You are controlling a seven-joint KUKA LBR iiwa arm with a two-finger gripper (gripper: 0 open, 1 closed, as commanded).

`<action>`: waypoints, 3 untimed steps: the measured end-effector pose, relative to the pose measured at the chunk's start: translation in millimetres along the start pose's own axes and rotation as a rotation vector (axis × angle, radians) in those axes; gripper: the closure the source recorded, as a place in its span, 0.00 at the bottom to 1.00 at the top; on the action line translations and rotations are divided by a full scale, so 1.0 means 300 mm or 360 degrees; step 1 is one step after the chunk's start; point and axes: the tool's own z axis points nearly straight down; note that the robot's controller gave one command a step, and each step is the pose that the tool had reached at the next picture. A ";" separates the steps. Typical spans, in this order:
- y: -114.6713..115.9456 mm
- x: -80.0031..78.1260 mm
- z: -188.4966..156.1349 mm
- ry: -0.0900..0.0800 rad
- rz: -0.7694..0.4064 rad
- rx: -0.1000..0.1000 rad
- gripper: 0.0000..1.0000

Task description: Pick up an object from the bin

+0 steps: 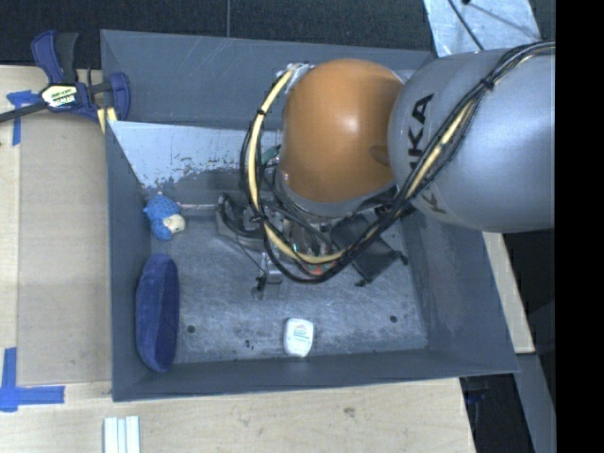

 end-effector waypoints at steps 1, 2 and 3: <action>-0.182 -0.306 0.341 -0.0008 -0.0169 0.0004 0.00; -0.223 -0.305 0.498 -0.0005 0.0066 0.0000 0.00; -0.223 -0.311 0.485 -0.0015 0.0069 -0.0002 1.00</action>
Offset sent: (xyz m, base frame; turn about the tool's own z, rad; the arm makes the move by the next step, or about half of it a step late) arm 0.0906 -0.0501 -0.0984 -0.1100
